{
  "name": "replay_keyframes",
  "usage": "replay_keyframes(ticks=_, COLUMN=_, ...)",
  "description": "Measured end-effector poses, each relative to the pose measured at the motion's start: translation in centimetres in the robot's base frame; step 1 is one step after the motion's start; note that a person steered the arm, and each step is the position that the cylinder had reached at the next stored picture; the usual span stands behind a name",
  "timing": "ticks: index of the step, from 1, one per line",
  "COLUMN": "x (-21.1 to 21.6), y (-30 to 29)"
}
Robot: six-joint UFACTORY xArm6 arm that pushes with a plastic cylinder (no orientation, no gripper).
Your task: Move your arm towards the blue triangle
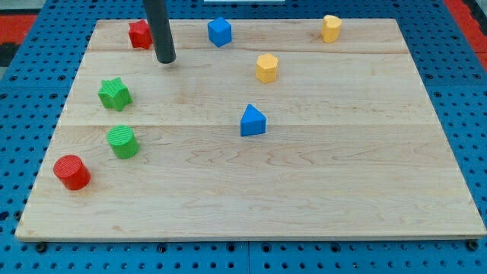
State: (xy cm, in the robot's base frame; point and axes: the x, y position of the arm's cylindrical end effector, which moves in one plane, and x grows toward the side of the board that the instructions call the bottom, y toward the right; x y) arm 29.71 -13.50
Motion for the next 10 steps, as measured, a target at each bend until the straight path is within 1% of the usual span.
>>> replay_keyframes(ticks=1, x=0.0, y=0.1)
replay_keyframes(ticks=2, x=2.8, y=1.8)
replay_keyframes(ticks=3, x=6.5, y=1.7)
replay_keyframes(ticks=5, x=8.6, y=2.7)
replay_keyframes(ticks=8, x=9.0, y=2.8)
replay_keyframes(ticks=9, x=11.7, y=4.3)
replay_keyframes(ticks=10, x=14.8, y=7.4)
